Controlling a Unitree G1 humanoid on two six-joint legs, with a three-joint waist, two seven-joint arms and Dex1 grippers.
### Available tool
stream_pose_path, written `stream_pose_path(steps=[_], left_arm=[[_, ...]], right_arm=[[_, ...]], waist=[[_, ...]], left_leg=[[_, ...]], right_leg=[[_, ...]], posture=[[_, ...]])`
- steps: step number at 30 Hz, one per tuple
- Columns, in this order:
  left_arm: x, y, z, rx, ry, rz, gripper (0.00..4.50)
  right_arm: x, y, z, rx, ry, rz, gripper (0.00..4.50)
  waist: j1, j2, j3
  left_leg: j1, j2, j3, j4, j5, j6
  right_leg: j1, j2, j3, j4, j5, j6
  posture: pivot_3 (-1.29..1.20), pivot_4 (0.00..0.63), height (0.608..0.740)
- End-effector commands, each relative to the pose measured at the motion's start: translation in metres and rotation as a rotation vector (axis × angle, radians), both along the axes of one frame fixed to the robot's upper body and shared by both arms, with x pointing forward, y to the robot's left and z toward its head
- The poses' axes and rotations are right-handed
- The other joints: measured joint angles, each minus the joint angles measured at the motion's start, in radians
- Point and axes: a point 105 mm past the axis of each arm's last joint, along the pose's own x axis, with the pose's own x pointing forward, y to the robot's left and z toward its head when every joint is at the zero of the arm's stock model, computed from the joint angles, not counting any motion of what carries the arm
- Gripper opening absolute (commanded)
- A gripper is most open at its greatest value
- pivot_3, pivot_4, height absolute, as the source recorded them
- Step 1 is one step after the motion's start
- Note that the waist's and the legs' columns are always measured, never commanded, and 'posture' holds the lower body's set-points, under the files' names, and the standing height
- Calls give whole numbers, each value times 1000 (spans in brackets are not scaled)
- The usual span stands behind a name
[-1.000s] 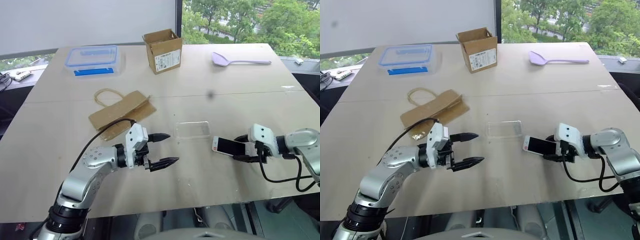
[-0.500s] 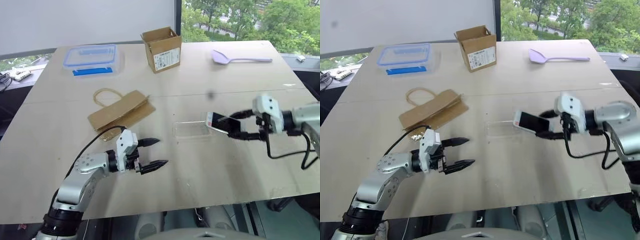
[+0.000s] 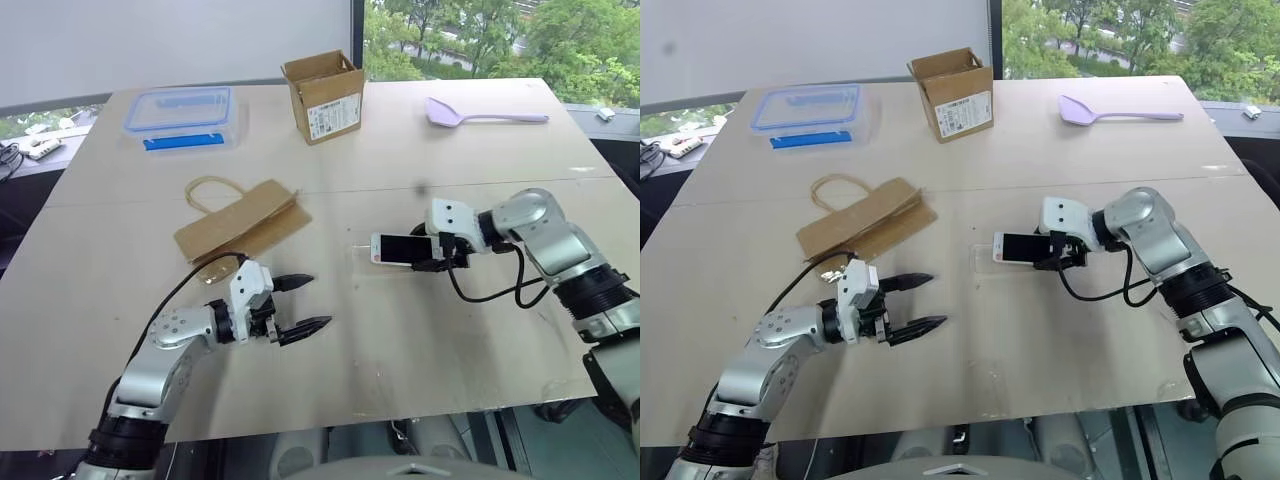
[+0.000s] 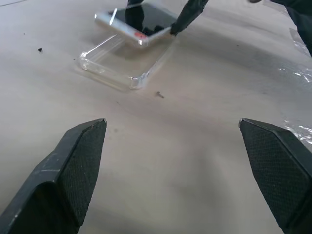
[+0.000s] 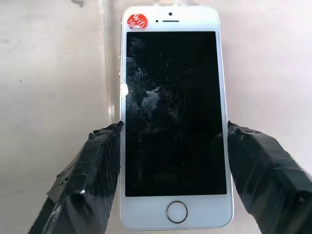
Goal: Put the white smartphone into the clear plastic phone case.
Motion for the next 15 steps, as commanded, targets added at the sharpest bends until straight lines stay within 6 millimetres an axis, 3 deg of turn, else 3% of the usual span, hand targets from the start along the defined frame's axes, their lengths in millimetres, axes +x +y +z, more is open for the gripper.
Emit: stream_pose_path(steps=[1, 5, 15], left_arm=[[-2, -3, 14, -8, -54, -12, 4500], [-1, -7, 14, -10, -56, -11, 4500], [0, -2, 11, -3, -54, -5, 4500]], right_arm=[[2, 7, 12, -22, -59, 48, 2894], [3, 19, 16, -18, -60, 50, 2886], [-2, 17, 8, -99, -54, 81, 2782]], waist=[[0, 0, 0], [-1, 0, 0], [-1, 0, 0]], left_leg=[[0, 0, 0, 0, 0, 0], [0, 0, 0, 0, 0, 0], [1, 0, 0, 0, 0, 0]], right_leg=[[0, 0, 0, 0, 0, 0], [0, 0, 0, 1, 0, -1], [0, 1, 0, 2, 0, -1]], posture=[[0, 150, 740], [0, 150, 740], [0, 150, 740]])
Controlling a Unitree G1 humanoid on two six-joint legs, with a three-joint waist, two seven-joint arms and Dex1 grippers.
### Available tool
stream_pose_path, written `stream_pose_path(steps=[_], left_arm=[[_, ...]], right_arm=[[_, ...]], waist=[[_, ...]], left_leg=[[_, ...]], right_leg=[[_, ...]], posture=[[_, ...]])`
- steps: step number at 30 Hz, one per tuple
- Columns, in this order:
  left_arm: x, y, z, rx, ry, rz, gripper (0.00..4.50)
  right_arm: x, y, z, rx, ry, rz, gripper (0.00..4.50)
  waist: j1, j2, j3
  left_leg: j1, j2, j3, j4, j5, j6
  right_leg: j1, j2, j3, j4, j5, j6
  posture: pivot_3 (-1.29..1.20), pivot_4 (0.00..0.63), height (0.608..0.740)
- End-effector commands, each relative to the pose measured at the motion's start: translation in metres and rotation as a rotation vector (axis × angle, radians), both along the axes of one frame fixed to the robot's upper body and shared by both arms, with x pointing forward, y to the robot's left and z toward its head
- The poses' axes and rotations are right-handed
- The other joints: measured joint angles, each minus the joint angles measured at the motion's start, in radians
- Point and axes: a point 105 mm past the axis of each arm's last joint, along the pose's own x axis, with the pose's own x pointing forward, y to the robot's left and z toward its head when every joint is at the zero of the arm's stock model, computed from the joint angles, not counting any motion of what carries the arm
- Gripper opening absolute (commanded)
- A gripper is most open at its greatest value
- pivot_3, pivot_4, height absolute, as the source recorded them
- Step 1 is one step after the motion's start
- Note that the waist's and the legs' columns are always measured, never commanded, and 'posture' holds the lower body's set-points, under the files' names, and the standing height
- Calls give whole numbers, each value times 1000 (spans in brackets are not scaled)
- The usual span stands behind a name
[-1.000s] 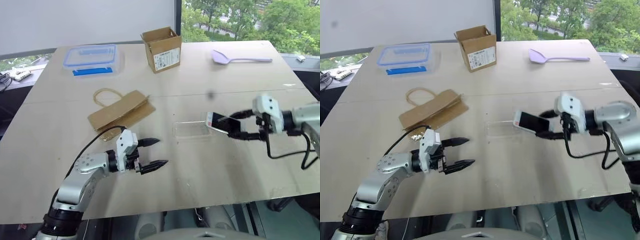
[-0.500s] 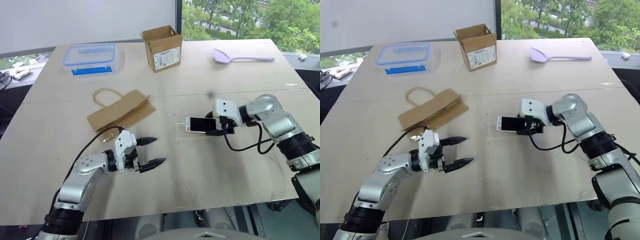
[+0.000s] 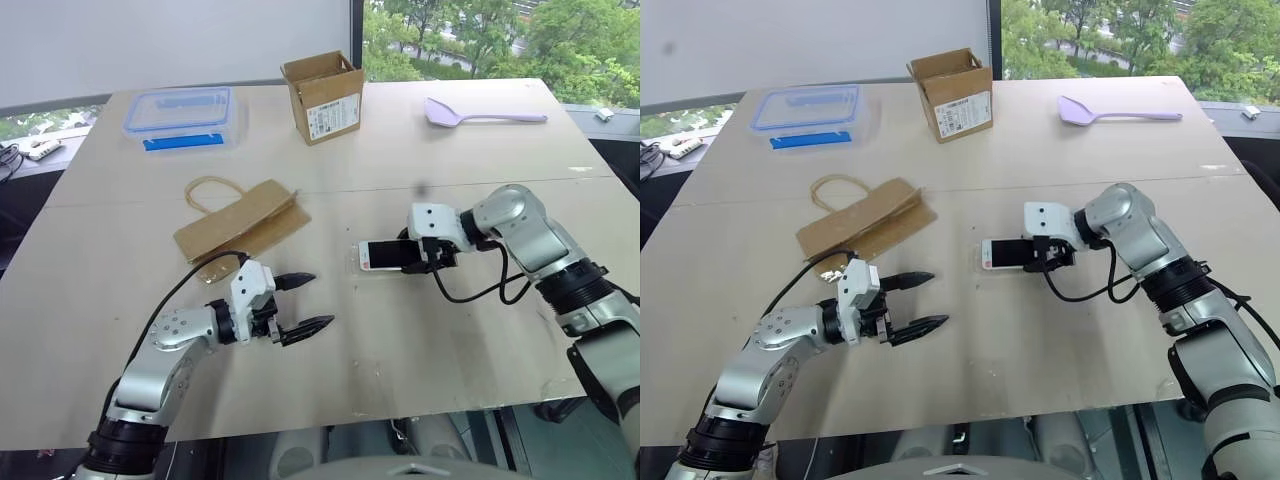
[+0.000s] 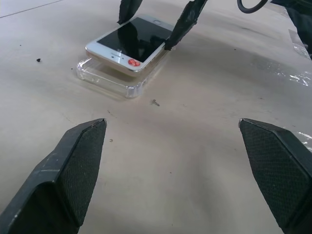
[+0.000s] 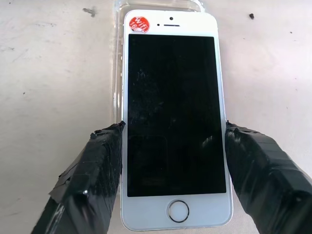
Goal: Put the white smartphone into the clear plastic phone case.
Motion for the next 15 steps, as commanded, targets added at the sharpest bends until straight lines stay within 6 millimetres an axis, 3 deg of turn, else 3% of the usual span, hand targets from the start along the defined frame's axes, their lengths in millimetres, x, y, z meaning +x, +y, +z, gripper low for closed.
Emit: stream_pose_path(steps=[1, 15], left_arm=[[-1, 1, 9, -5, -34, -7, 4500], [3, -12, 26, -8, -40, -23, 4500]], right_arm=[[-2, -1, 7, -37, -31, 19, 2782], [-3, -4, 14, -54, -43, -21, 2782]], waist=[[0, 0, 0], [0, 0, 0]], left_leg=[[0, 0, 0, 0, 0, 0], [0, 0, 0, 0, 0, 0]], right_leg=[[0, 0, 0, 0, 0, 0], [0, 0, 0, 0, 0, 0]], posture=[[0, 150, 740], [0, 150, 740]])
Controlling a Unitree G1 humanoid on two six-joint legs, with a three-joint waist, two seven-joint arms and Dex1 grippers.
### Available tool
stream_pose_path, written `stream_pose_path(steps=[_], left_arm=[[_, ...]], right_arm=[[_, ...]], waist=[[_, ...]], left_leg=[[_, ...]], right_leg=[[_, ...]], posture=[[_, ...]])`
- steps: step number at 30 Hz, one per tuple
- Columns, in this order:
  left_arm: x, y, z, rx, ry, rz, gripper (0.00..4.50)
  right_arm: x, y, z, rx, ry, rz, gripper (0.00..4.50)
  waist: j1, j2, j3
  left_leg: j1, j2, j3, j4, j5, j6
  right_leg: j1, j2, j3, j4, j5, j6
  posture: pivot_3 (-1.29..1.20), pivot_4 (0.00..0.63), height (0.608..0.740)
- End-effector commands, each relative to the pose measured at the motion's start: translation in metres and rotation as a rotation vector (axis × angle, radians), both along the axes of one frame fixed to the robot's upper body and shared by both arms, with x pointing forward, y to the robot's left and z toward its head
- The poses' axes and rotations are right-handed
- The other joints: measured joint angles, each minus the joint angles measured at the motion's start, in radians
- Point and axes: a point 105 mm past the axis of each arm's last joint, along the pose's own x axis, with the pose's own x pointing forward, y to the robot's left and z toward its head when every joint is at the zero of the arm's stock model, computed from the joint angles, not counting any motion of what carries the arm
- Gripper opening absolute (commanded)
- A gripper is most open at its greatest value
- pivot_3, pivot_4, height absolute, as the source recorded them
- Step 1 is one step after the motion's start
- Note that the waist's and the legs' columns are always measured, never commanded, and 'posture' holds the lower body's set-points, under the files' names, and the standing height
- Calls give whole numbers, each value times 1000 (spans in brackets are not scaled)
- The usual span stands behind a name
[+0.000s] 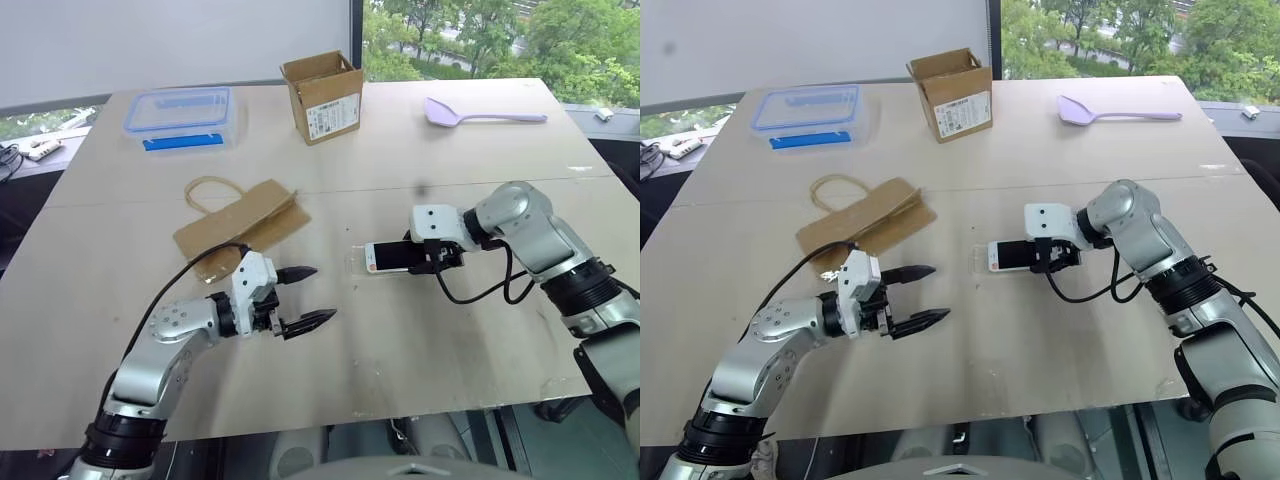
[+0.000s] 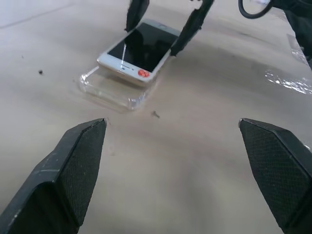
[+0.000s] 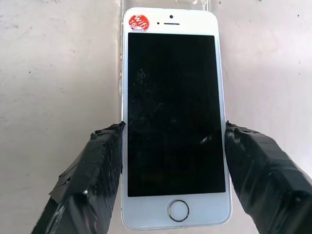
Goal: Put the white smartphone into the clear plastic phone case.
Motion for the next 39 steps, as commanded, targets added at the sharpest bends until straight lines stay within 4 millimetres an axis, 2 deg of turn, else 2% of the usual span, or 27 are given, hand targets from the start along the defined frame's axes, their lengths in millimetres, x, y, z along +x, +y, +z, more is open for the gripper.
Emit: stream_pose_path(steps=[1, 17, 18, 19, 20, 23, 28, 31, 32, 33, 38, 39], left_arm=[[-1, -8, 13, -14, -40, -27, 4500], [2, -18, 28, -3, -40, -23, 4500], [2, -18, 29, -3, -40, -22, 4500], [2, -18, 29, -3, -39, -21, 4500], [2, -18, 30, -3, -37, -20, 4500], [1, -18, 29, -2, -32, -17, 4500], [1, -17, 27, -1, -22, -1, 4500], [1, -15, 24, -7, -9, 10, 4500], [2, -13, 23, -8, -6, 15, 4500], [2, -12, 21, -8, -2, 19, 3945], [1, -8, 17, -1, 9, 19, 1735], [1, -7, 16, 0, 10, 19, 1227]], right_arm=[[-1, 4, 10, 18, -31, 4, 2782], [-11, 3, 7, 1, -14, 33, 2782], [-11, 4, 8, 7, -10, 33, 3802], [-11, 4, 8, 13, -10, 34, 4244], [-10, 6, 10, 26, -29, 38, 4468], [-4, 7, 15, 71, -77, 17, 4468], [-9, 4, 27, 146, -51, 6, 4468], [-12, 6, 38, 213, -26, -12, 3712], [-15, 7, 41, 232, -9, -8, 3210], [-16, 9, 43, 252, -1, -8, 2726], [-16, 22, 42, 309, 18, -18, 238], [-15, 25, 41, 320, 21, -24, 0]], waist=[[0, 0, 0], [0, 0, 0], [0, 0, 0], [0, 0, 0], [-1, 0, 0], [-2, 0, 0], [1, 0, 0], [0, 0, 0], [0, 0, 0], [-1, 0, 0], [-2, 0, 0], [-2, 0, 0]], left_leg=[[0, 0, 0, 0, 0, 0], [0, 0, 0, 0, 0, 0], [0, 0, 0, 0, 0, 0], [0, 0, 0, 0, 0, 0], [0, 0, 0, 0, 0, 0], [0, 0, 0, 0, 0, 0], [0, 0, 0, 0, 0, 0], [0, 0, 0, 0, 0, 0], [0, 0, 0, 0, 0, 0], [0, 0, 0, 0, 0, 0], [0, 0, -1, 0, 0, 0], [0, 0, 0, 0, 0, 0]], right_leg=[[0, 0, 0, 0, 0, 0], [0, 0, 0, 0, 0, 0], [0, 0, 0, 0, 0, 0], [0, 0, 0, 0, 0, 0], [0, 0, 0, 0, 0, 0], [0, 0, 0, 0, 0, 0], [0, 0, 0, 0, 0, 0], [0, 0, 0, 0, 0, 0], [0, 0, 0, 0, 0, 0], [0, 0, 0, 0, 0, 0], [0, 1, 0, 0, 0, 0], [0, 1, 0, 1, 0, 0]], posture=[[0, 150, 740], [0, 150, 740], [0, 150, 740], [0, 150, 740], [0, 150, 740], [0, 150, 740], [0, 150, 740], [0, 150, 740], [0, 150, 740], [0, 150, 740], [0, 150, 740], [0, 150, 740]])
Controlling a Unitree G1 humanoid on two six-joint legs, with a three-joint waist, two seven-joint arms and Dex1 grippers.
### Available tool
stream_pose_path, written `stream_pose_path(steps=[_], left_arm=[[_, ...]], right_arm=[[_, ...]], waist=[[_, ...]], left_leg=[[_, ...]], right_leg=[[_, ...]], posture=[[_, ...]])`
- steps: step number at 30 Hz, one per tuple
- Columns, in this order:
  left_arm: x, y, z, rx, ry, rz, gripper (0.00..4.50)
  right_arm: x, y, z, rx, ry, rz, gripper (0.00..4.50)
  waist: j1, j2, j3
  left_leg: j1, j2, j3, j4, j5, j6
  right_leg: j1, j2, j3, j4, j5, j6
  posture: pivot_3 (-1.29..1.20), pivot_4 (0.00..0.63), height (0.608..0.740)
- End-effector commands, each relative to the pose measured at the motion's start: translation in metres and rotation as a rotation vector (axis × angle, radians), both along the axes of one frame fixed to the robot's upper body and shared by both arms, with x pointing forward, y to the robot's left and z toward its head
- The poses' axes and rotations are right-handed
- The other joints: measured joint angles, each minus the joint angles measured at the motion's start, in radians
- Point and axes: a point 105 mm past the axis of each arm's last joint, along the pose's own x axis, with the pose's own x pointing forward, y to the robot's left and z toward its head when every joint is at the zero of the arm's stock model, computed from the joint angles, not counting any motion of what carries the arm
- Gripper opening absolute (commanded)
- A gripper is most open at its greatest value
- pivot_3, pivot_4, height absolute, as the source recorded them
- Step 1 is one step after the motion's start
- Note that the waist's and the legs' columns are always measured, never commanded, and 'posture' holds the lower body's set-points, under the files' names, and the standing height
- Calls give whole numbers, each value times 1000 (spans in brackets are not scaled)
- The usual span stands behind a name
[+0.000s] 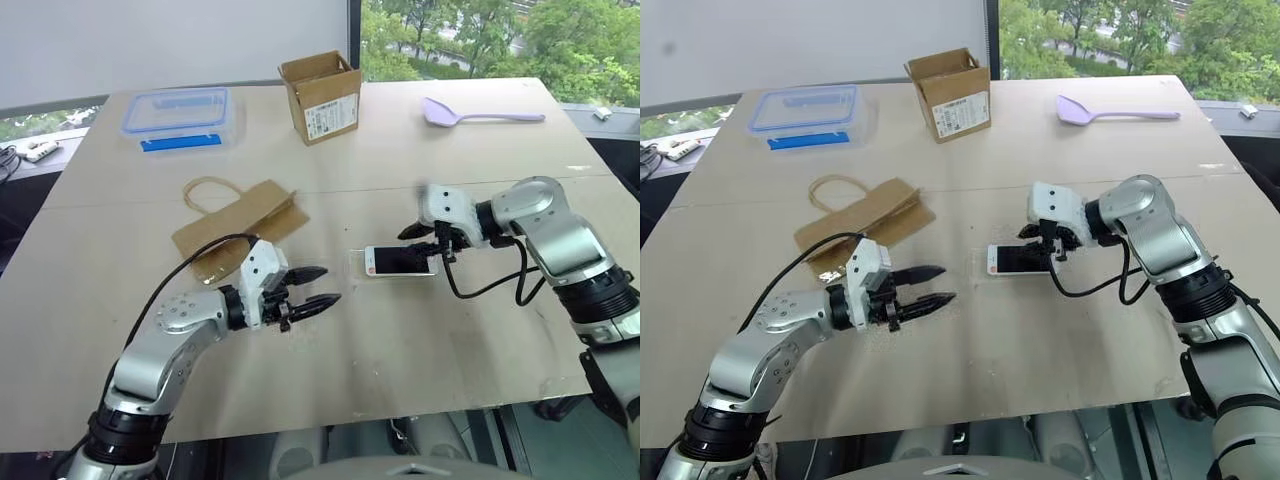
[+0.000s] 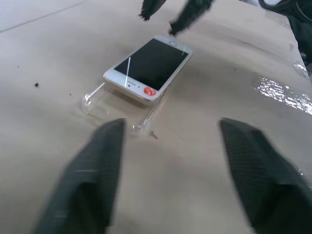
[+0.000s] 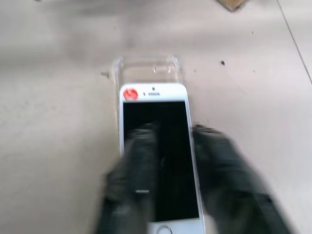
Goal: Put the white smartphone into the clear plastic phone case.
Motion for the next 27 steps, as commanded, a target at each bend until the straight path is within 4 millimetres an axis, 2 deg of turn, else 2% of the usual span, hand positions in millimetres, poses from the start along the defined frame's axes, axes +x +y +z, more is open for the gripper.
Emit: stream_pose_path(steps=[1, 2, 3, 6, 9, 13, 21, 27], left_arm=[[-1, 4, 5, 0, -32, -4, 799], [0, 5, 4, 2, -33, -2, 264], [0, 6, 3, 5, -34, 2, 43], [2, 7, 0, 21, -39, 17, 43], [4, 7, -8, 41, -31, 42, 43], [7, 6, -18, 58, -24, 72, 43], [12, 9, -24, 76, -29, 100, 43], [11, 10, -26, 77, -29, 107, 43]], right_arm=[[1, 13, 9, 61, -33, 1, 0], [5, 18, 6, 73, -35, -13, 0], [8, 21, 2, 78, -39, -30, 0], [17, 21, -15, 31, -73, -61, 0], [14, 25, -24, 35, -47, -64, 0], [11, 25, -47, -37, -26, -51, 0], [5, 23, -85, -135, 5, -27, 0], [3, 23, -103, -161, 40, -35, 0]], waist=[[0, 0, 0], [0, 0, 0], [0, 0, 0], [2, 0, 0], [3, 0, 0], [1, 0, 0], [0, -1, -2], [-1, -3, -4]], left_leg=[[0, 0, 0, 0, 0, 0], [0, 0, 0, 0, 0, 0], [0, 0, 0, 0, 0, 0], [0, 0, 0, 0, 0, 0], [-1, 0, 0, 0, 0, 0], [-1, 0, 0, 0, 0, 0], [3, 0, 0, 0, 0, 0], [16, 0, 1, -1, 0, 0]], right_leg=[[0, 0, 0, 0, 0, 0], [0, 0, 0, 0, 0, 0], [0, 0, 0, 0, 0, 0], [0, 0, 0, 0, 0, 0], [0, 0, 0, -1, 0, 0], [0, 0, 0, -1, 0, 0], [1, 0, 0, 2, 0, 0], [16, -1, 0, -1, -3, 0]], posture=[[0, 150, 740], [0, 150, 740], [0, 150, 740], [0, 150, 740], [0, 150, 740], [0, 150, 740], [0, 150, 740], [0, 150, 740]])
